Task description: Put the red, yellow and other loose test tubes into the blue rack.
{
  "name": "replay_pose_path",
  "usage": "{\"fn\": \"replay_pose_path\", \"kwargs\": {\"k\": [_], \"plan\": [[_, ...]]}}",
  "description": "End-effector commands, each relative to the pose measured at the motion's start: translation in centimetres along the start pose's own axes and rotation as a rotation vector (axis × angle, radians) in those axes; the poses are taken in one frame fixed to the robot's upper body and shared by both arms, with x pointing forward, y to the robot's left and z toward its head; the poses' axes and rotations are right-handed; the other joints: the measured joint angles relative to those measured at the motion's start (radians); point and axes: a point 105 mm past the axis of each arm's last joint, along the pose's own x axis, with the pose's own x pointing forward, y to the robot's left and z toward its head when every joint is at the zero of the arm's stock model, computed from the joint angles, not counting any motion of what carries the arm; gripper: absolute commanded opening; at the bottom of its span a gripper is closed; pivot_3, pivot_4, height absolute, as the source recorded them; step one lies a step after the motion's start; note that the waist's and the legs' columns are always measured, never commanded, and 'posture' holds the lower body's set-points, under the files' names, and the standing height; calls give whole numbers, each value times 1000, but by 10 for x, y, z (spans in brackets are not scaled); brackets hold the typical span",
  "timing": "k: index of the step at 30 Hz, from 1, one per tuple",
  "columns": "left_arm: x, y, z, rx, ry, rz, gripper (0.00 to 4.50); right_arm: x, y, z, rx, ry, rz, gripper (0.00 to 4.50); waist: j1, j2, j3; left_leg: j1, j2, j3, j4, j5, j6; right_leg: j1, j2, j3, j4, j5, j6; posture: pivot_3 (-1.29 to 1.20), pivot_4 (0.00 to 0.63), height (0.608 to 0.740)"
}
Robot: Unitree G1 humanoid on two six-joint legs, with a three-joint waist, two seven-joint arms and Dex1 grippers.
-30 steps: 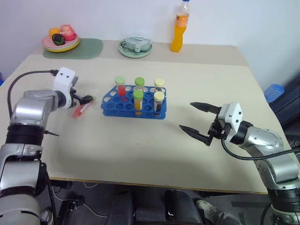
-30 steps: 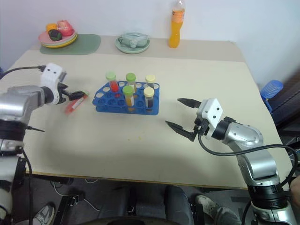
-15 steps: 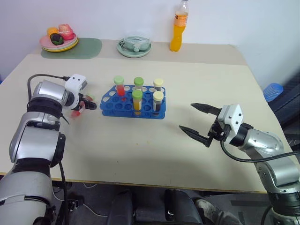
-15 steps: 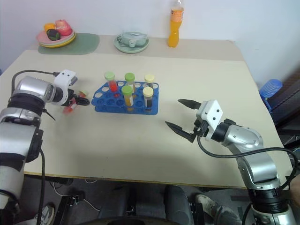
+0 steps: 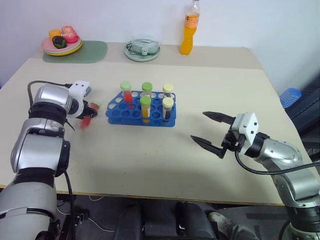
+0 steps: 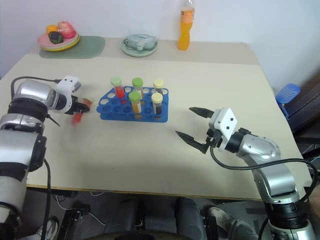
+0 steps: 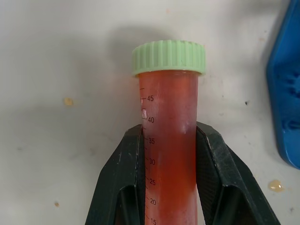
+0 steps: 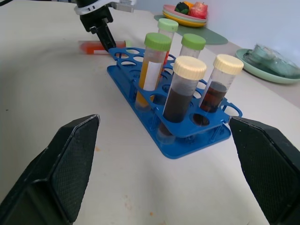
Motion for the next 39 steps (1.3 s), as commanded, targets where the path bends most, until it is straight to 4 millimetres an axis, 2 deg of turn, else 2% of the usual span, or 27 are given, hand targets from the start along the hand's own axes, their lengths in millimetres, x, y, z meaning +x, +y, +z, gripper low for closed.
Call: {"fn": "replay_pose_path", "kwargs": {"k": [1,2,4,7,9,12,15,20,24,26,29,39], "plan": [[-34,6,12,-5,-163,-16,936,-2,-4,8,-31,-29,2,4500,-12,-1,0,0,0,-1,0,0,0,0,0,0,1,0,0,0,150,740],[-43,5,15,18,-242,-25,936,-3,-4,8,-31,-28,3,4500,-16,-1,1,-1,0,-1,0,0,-1,-1,0,0,1,0,0,0,150,740],[-74,1,29,147,-571,15,936,-5,-5,6,-30,-24,0,4500,-17,-1,1,-2,1,-3,0,1,-2,-2,0,1,4,0,0,0,150,740],[-110,-2,26,216,-862,157,936,-8,-5,3,-22,-18,-7,4500,-10,-1,1,-4,1,-4,1,1,-3,-4,-1,1,5,0,0,0,150,740],[-119,-12,19,198,-958,140,936,-11,-5,1,-15,-11,-11,4500,0,-1,0,-4,0,-4,2,1,-3,-4,-2,1,4,0,0,0,150,740],[-120,-41,10,200,-1054,-3,936,-14,-3,-2,-9,-3,-10,4500,12,-1,0,-3,0,-1,2,1,-2,-2,-2,1,3,0,0,0,150,740],[-116,-78,13,253,-1175,-176,936,-13,-3,-1,-9,-3,-11,4500,15,-1,0,-1,-1,-1,2,1,-2,0,-2,0,1,0,0,0,150,740],[-103,-101,22,325,-1327,-168,936,-14,-3,1,-12,-1,-29,4500,10,0,-1,0,-1,-1,2,1,-2,1,-1,0,1,0,0,0,150,740],[-87,-104,26,326,-1408,-62,936,-18,-3,4,-25,7,-54,4500,12,0,-1,3,-1,-1,1,-1,1,3,-1,0,1,0,0,0,150,740],[-75,-110,24,368,-1414,-43,936,-22,-2,6,-27,11,-69,4500,13,0,-1,3,-1,-1,1,-2,3,3,-1,0,0,0,0,0,150,740],[-62,-109,22,378,-1412,1,936,-25,-1,7,-26,19,-83,4500,12,0,-1,3,-1,-1,1,-2,4,4,-1,0,0,0,0,0,150,740],[-25,-132,15,372,-1399,-58,936,-28,-3,8,-28,22,-108,4500,13,0,-1,3,-1,-1,1,-4,6,4,-1,0,-1,0,0,0,150,740]]}}
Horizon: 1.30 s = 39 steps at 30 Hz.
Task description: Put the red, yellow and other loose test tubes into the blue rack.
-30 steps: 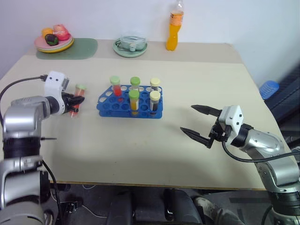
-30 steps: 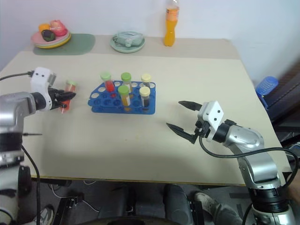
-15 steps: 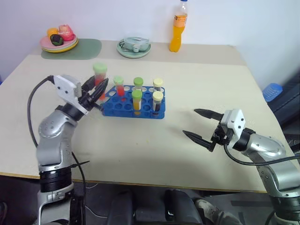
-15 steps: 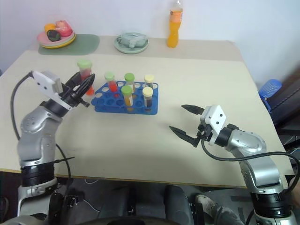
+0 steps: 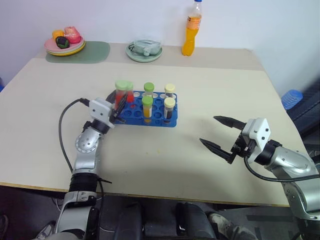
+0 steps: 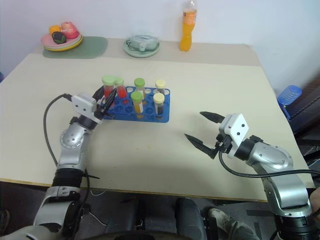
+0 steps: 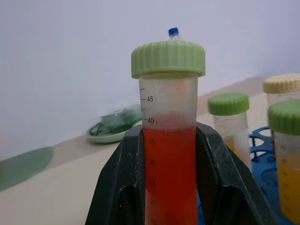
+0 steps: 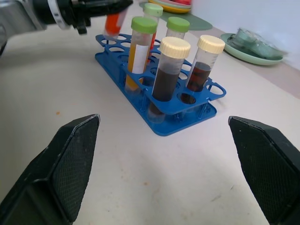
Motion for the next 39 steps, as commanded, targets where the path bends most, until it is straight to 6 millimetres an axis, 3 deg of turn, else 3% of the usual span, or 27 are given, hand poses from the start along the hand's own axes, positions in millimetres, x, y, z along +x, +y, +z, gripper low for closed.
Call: {"fn": "replay_pose_path", "kwargs": {"k": [1,9,17,20,24,32,39], "plan": [[6,-12,7,11,-55,-35,936,-4,-3,15,-47,-33,-16,4500,0,0,0,0,0,0,0,0,0,0,0,0,0,0,0,0,150,740],[-6,-31,-5,-77,-30,-94,936,-6,-3,13,-52,-28,-24,4500,0,1,-1,0,0,0,0,0,0,0,0,0,0,0,0,0,150,740],[-16,-21,-20,-134,46,-53,936,-4,-1,15,-52,-30,-21,4500,-2,4,-3,2,0,0,0,0,1,1,0,0,0,0,0,0,150,740],[-19,-20,-22,-208,58,-73,2216,-4,-1,15,-52,-33,-20,4500,-3,5,-3,2,0,0,0,0,1,1,0,0,0,0,0,0,150,740],[-21,-19,-23,-197,78,-59,4286,-4,-1,15,-51,-33,-18,4500,-1,5,-3,2,0,0,0,0,1,1,0,0,0,0,0,0,150,740],[-30,-26,-8,-157,83,-133,4408,-6,0,12,-43,-29,-18,4500,-3,5,-3,2,0,0,0,-1,1,1,0,0,0,0,0,0,150,740],[-66,-15,8,-270,218,-223,4408,-14,-6,-1,10,10,-101,4500,-6,5,-3,2,1,-4,0,-1,1,1,0,0,0,0,0,0,150,740]]}}
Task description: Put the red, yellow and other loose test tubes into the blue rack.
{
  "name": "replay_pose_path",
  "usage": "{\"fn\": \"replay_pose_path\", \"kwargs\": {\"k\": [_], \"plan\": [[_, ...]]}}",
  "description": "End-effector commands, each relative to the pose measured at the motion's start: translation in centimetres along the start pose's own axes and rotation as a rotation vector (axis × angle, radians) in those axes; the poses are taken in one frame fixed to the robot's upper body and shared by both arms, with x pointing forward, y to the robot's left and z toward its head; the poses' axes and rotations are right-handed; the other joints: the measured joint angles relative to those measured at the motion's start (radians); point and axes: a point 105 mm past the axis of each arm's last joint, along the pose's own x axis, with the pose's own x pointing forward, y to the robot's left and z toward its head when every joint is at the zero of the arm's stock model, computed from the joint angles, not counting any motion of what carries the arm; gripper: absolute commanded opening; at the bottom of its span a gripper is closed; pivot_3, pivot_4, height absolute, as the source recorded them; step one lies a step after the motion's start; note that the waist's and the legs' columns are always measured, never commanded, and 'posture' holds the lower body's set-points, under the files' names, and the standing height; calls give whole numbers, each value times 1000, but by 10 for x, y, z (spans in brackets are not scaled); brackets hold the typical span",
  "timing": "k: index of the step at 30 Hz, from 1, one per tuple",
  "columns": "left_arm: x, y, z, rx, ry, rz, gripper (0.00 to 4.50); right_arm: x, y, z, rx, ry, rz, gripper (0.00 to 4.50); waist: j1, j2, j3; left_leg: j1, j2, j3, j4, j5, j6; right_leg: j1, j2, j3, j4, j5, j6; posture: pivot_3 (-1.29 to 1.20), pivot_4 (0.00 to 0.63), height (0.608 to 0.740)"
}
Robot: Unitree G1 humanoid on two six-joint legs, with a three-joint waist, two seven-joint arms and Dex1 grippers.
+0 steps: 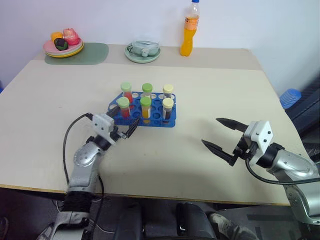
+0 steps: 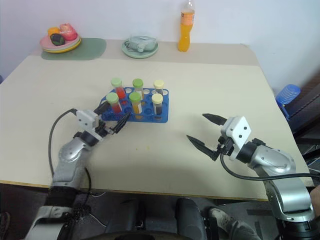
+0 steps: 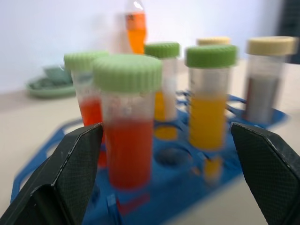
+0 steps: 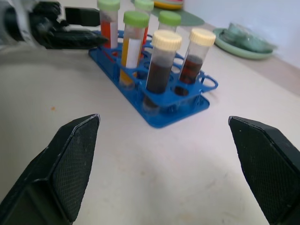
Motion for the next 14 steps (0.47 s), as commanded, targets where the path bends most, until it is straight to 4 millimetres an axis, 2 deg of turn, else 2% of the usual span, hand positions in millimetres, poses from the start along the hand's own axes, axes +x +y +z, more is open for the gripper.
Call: {"fn": "replay_pose_path", "kwargs": {"k": [1,7,10,14], "plan": [[-15,3,14,-32,49,-39,4408,-6,-10,7,3,-26,-85,4500,0,0,0,0,0,0,0,0,0,0,0,0,0,0,0,0,150,740],[-56,32,28,-14,141,-67,4408,-24,-18,-14,104,27,-234,4500,2,0,0,0,0,0,0,0,0,-1,0,0,0,0,-1,0,150,740],[-64,34,31,-13,174,-97,4408,-34,-16,-24,141,40,-270,4500,4,1,0,0,0,0,0,0,0,-1,0,0,0,-1,-2,0,150,740],[-63,34,34,-17,175,-118,4408,-44,-15,-35,174,37,-301,4500,3,1,0,0,0,1,0,0,0,0,0,0,-1,-2,-3,0,150,740]]}}
